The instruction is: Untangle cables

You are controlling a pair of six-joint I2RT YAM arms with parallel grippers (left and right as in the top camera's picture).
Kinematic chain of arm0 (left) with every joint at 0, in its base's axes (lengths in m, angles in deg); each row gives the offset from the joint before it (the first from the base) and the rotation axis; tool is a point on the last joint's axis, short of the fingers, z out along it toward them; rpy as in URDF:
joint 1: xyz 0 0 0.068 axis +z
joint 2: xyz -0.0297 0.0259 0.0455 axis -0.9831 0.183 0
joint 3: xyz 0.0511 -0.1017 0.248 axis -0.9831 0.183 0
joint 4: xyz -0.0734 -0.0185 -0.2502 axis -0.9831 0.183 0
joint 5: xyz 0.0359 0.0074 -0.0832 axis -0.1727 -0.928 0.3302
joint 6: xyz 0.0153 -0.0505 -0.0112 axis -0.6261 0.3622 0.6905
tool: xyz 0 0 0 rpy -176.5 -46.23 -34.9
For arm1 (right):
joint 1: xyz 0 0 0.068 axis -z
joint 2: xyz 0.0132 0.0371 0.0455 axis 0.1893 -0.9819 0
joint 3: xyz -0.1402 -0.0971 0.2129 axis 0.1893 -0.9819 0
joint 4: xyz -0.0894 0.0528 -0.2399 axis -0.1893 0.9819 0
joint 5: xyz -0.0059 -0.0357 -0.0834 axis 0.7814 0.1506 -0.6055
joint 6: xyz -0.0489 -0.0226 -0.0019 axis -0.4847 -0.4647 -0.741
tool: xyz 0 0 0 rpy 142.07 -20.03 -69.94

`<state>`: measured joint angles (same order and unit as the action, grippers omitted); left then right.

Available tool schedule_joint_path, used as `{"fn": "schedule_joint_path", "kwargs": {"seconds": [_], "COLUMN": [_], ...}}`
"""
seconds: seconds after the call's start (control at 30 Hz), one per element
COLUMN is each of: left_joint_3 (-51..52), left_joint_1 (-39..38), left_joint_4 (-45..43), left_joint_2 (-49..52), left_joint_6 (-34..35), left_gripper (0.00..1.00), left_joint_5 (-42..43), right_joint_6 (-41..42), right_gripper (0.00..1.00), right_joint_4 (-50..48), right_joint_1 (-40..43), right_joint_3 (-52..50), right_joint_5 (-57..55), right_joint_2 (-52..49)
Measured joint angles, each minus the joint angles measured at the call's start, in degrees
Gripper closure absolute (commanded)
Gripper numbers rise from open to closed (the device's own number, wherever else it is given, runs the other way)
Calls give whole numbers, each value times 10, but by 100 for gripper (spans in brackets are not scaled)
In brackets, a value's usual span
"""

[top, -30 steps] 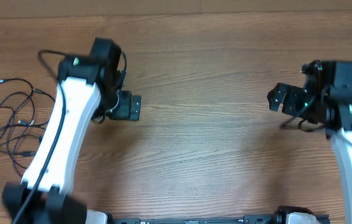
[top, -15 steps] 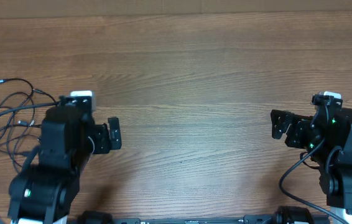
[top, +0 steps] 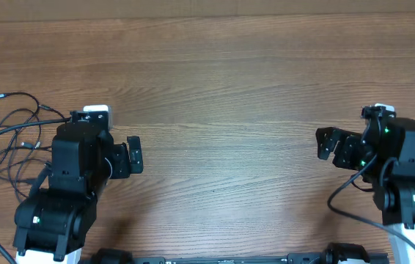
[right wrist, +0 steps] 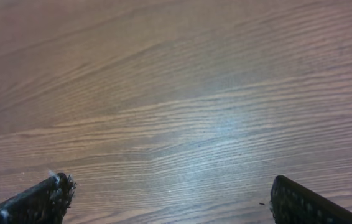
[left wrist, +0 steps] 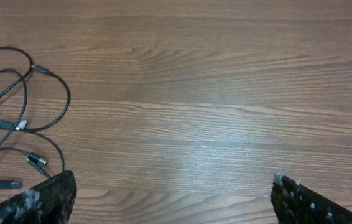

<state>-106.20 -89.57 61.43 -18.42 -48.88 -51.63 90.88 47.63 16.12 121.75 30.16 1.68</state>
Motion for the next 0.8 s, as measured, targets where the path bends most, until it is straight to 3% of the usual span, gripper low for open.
{"fn": "schedule_joint_path", "kwargs": {"seconds": [0.47, 0.67, 0.8], "left_joint_3": [0, 0, 0], "left_joint_1": [0, 0, 0], "left_joint_4": [0, 0, 0], "left_joint_2": [70, 125, 166], "left_joint_6": [0, 0, 0], "left_gripper": [0, 0, 0], "left_joint_5": [-2, -2, -2], "right_joint_6": [0, 0, 0], "right_gripper": [0, 0, 0], "right_joint_4": [0, 0, -27], "right_joint_1": [0, 0, 0], "right_joint_3": [0, -2, -29], "right_joint_5": [0, -7, -28], "right_joint_2": [-134, -105, -27]}}
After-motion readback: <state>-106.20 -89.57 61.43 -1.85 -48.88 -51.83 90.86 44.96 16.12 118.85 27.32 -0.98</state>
